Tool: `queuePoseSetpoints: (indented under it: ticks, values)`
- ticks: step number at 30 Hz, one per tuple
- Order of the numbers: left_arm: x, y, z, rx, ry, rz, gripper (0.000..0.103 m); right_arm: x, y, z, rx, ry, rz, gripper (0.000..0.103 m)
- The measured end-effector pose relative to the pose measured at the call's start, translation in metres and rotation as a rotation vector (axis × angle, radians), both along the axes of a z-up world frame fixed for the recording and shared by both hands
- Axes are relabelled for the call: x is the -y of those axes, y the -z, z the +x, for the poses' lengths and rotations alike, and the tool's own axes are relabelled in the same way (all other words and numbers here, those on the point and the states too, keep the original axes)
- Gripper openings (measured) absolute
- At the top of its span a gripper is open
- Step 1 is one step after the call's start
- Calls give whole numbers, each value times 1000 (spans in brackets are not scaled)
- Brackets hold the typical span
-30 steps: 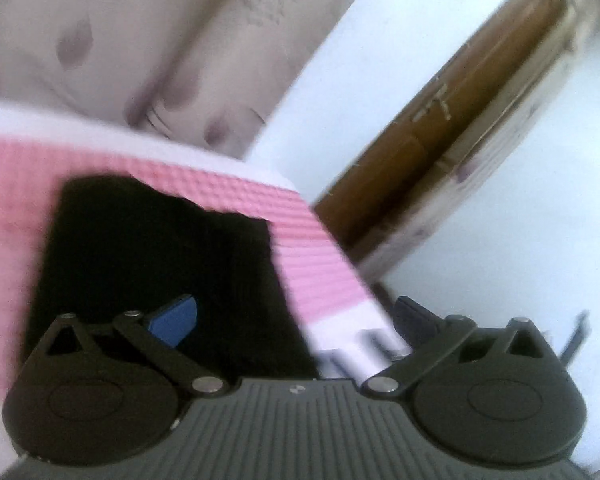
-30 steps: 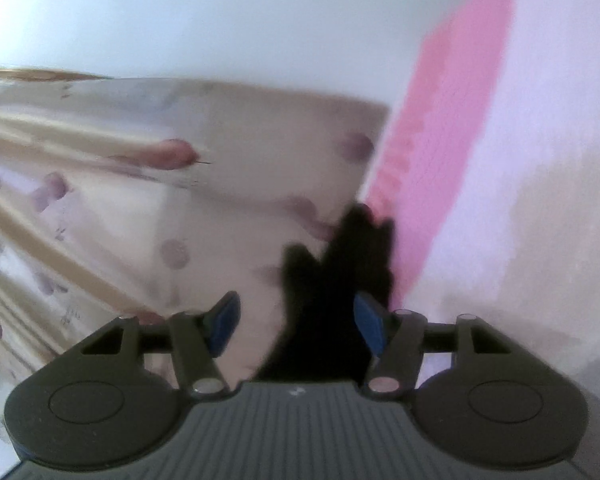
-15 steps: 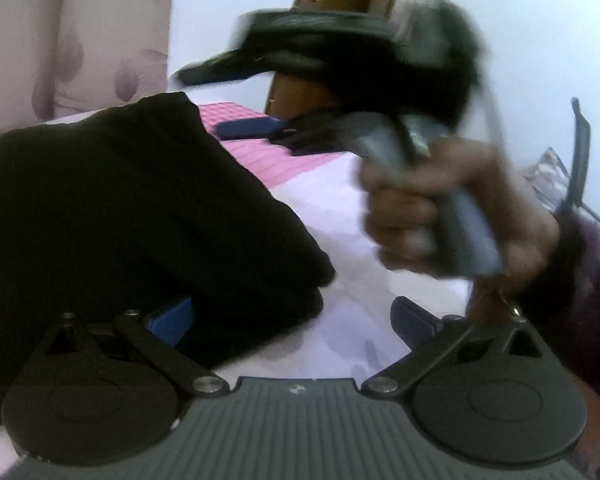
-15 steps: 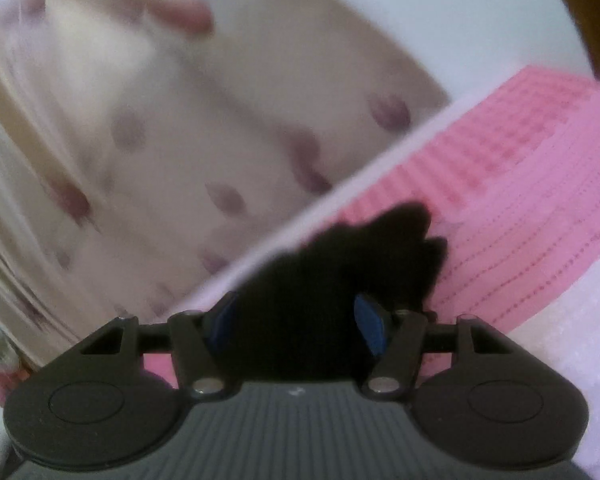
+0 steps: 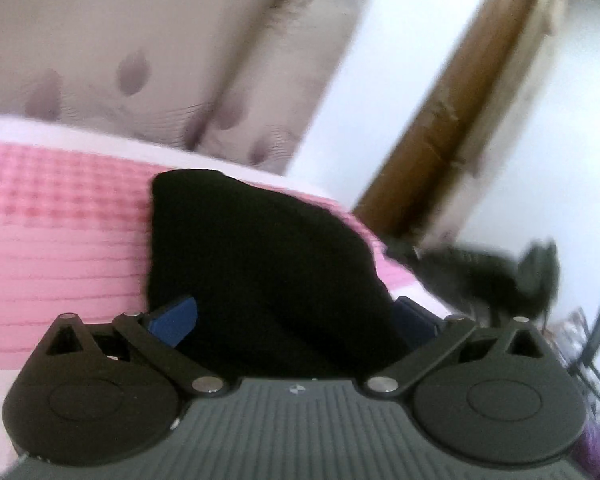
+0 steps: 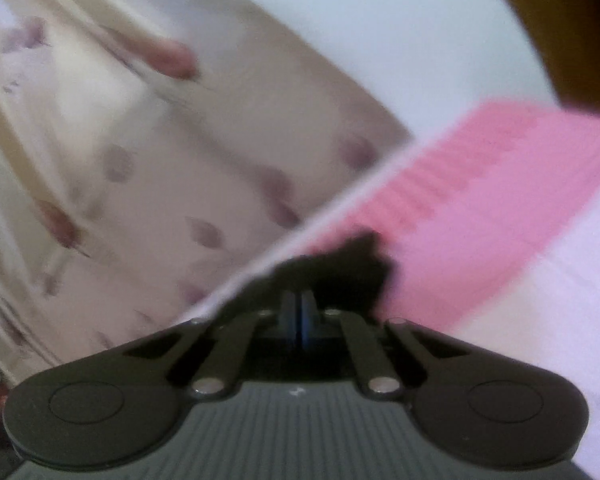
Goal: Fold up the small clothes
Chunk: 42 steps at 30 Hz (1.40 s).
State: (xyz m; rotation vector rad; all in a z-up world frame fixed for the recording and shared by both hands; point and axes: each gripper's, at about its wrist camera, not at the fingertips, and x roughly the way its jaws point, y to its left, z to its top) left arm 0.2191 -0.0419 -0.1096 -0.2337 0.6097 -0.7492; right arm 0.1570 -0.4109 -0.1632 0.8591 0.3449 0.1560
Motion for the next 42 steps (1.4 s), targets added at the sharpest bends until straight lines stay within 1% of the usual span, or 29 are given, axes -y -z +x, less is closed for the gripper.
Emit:
queuePoseSetpoints:
  ticks: [2, 3, 4, 5, 6, 7, 8, 9, 11, 14, 15, 16, 17, 18, 19, 20, 22, 25, 28, 29, 31, 32, 34, 35, 37, 38, 39, 40, 42]
  values:
    - [-9, 3, 4, -36, -18, -14, 102, 7, 21, 3, -37, 5, 38, 3]
    - [-11, 5, 6, -40, -25, -7, 102, 9, 23, 2, -37, 23, 25, 4]
    - [-10, 7, 7, -38, -31, 7, 102, 10, 20, -3, -19, 48, 26, 5]
    - [-11, 9, 5, -37, -33, 19, 102, 12, 16, -8, 23, 49, 62, 6]
    - [-8, 11, 7, -41, -33, 18, 102, 14, 11, -9, 62, 29, 99, 6]
    - [-4, 12, 7, -46, -34, 11, 102, 15, 3, -7, 80, 3, 113, 9]
    - [-4, 14, 7, -48, -36, 4, 102, 13, -6, -2, 82, -19, 99, 22]
    - [-4, 14, 7, -48, -38, 1, 102, 11, -14, 3, 73, -35, 76, 51]
    - [-2, 14, 5, -43, -38, 1, 103, 5, -22, 16, 63, -41, 27, 86]
    - [-3, 18, 2, -29, -40, -1, 103, -11, -25, 39, 11, -77, -54, 85]
    - [-3, 20, 3, -21, -40, -2, 103, -18, -23, 48, -14, -92, -87, 77]
    - [-3, 22, 2, -9, -39, 0, 103, -25, -21, 56, -44, -101, -120, 58]
    - [-2, 24, 0, 9, -38, 7, 103, -32, -20, 64, -81, -124, -146, 10]
    - [-1, 26, -2, 24, -38, 18, 103, -36, -18, 65, -90, -132, -158, 9]
    - [-1, 28, -3, 37, -38, 27, 103, -37, -23, 61, -58, -114, -177, 9]
    - [-2, 29, -5, 42, -38, 22, 103, -37, -30, 52, -9, -86, -206, 9]
    - [-6, 30, -6, 43, -36, -15, 103, -29, -39, 38, 36, -30, -218, 7]
    - [-13, 33, -4, 26, -48, -64, 103, -14, -30, 28, 7, 21, -219, 7]
    - [-16, 35, -3, 19, -55, -77, 103, -7, -1, 36, -75, 26, -184, 6]
    - [-15, 35, -2, 16, -59, -74, 103, -4, 8, 39, -86, 15, -151, 6]
    - [-15, 34, -3, 14, -62, -72, 103, -3, 20, 41, -91, 9, -98, 7]
    - [-15, 33, -2, 10, -63, -68, 103, -1, 23, 42, -84, -16, -63, 8]
    - [-16, 33, 0, -11, -64, -68, 103, 0, 21, 39, -76, -3, -30, 9]
    - [-18, 33, 2, -27, -66, -82, 103, 0, 18, 37, -74, -3, -17, 12]
    - [-27, 32, 7, -84, -84, -138, 103, 4, 12, 29, -82, -24, 22, 34]
    - [-34, 30, 12, -120, -100, -176, 103, 6, 10, 23, -87, -32, 38, 68]
    - [-39, 28, 16, -142, -115, -202, 103, 6, 8, 16, -73, -41, 49, 96]
    - [-45, 25, 21, -155, -125, -220, 103, 6, 7, 12, -55, -53, 57, 100]
    - [-50, 16, 35, -153, -145, -196, 103, 2, 5, 11, -55, -101, 71, 100]
